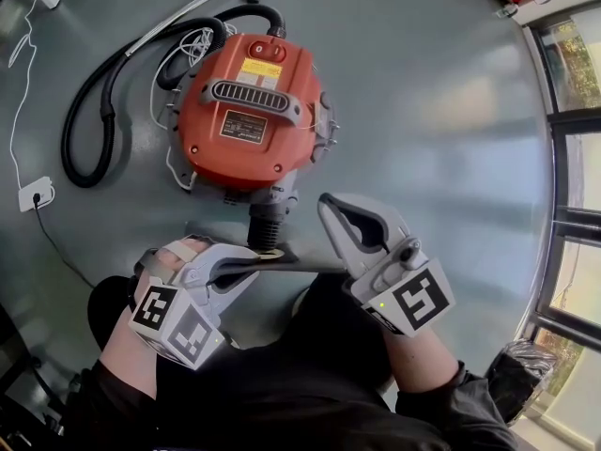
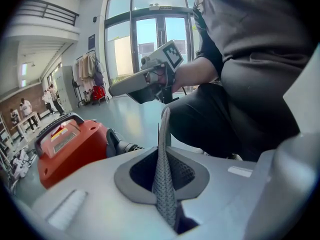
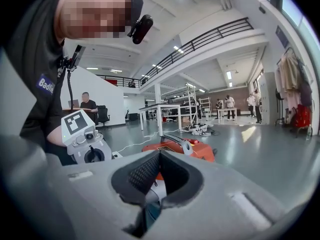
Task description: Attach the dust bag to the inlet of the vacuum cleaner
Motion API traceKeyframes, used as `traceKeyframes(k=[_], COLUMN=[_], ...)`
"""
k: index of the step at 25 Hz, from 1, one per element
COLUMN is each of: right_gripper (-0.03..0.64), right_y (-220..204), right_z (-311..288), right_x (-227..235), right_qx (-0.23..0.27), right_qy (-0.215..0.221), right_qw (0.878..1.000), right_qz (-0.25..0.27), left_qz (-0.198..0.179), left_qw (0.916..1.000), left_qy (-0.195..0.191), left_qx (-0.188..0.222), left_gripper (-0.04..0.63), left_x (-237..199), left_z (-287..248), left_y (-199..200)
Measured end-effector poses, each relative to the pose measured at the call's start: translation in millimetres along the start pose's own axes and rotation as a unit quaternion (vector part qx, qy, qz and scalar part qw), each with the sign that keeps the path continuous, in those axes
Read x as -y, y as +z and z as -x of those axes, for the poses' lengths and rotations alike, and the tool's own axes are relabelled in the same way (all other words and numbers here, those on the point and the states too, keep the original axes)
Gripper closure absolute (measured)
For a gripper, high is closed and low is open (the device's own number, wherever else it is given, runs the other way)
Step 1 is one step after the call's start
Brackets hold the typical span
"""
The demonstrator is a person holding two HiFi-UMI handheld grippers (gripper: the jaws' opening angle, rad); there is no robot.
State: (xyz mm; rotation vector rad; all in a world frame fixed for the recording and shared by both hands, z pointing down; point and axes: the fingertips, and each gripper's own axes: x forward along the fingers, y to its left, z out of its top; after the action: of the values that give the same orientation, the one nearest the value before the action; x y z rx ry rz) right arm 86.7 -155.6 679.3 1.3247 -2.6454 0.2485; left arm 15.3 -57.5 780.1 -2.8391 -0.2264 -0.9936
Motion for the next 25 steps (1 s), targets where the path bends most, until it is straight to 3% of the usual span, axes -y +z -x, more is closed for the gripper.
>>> traceKeyframes(k=[3,9,14,16,22,25], right_gripper=[0.624,0.624,0.623,0.549,0.515,0.503], right_y=[-2,-14,-24,-16,-17,-17], right_z=[-1,-18,-40,-52,-84,-96], right_x=[6,21,33,34,61,65], right_qx=[0.003,-0.015,-0.048,-0.038,-0.048,-0.053], right_qy=[-0.002,0.001,0.018,0.029,0.021,0.041], right_qw=[1.0,0.999,0.996,0.996,0.991,0.988], right_qz=[0.009,0.038,0.07,0.079,0.125,0.14], left_qz=[-0.001,0.043,0.041,0.036,0.03,0.035], left_qw=[1.0,0.9987,0.999,0.9992,0.9994,0.9992], left_qy=[0.007,0.013,0.011,0.009,0.005,-0.001], left_qx=[-0.007,0.024,0.016,0.013,0.015,0.018], left_gripper=[0.554,0.549,0.543,0.541,0.54,0.54], left_x=[-3,-17,-20,-20,-22,-21], left_z=[-7,-11,-12,-13,-14,-14], left_y=[-9,-18,-19,-18,-18,-18])
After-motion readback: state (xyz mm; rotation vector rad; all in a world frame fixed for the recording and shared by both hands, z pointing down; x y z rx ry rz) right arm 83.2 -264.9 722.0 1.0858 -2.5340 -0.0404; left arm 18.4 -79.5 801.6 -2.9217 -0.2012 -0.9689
